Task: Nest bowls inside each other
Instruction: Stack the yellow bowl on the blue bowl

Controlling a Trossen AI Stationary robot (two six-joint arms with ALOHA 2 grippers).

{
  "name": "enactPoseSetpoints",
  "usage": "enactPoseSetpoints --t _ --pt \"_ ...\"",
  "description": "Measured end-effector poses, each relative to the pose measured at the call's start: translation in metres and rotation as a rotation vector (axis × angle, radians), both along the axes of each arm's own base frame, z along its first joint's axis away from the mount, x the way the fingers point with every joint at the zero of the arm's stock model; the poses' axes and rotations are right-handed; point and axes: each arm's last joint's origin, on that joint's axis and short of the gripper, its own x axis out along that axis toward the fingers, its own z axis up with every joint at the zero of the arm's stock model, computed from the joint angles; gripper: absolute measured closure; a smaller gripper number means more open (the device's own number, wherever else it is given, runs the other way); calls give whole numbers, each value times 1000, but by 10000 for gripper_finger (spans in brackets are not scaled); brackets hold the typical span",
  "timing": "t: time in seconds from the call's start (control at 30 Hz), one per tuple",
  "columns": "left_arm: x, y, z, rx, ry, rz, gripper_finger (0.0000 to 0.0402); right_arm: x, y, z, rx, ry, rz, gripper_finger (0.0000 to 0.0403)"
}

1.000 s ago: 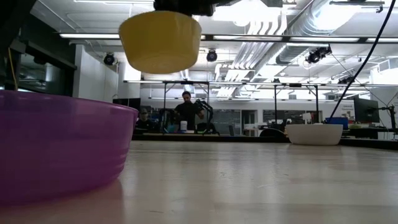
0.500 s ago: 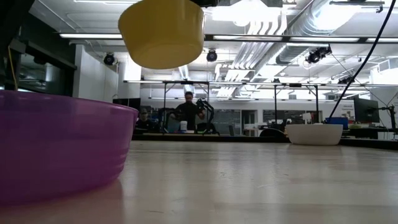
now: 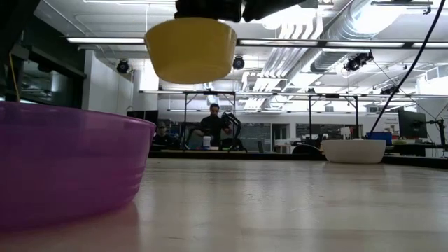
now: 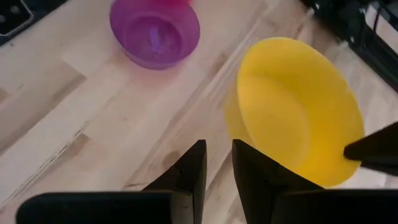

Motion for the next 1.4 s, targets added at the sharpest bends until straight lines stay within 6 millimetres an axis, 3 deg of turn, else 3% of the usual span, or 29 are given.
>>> enactPoseSetpoints --t 0.43,0.7,1.1,1.2,1.4 --pt "-4 12 -1 -4 95 370 401 -9 18 -1 -73 -1 -71 333" --pt "-4 11 -1 -47 114 479 401 -12 29 -1 -21 -8 -122 333" --pt "-1 12 0 -92 109 647 401 -18 44 1 -86 -70 -191 333" --pt "0 12 0 -117 110 708 401 -15 47 -6 -141 -76 -223 333" --pt "2 7 1 -184 111 732 401 -2 54 -41 -267 -13 -233 333"
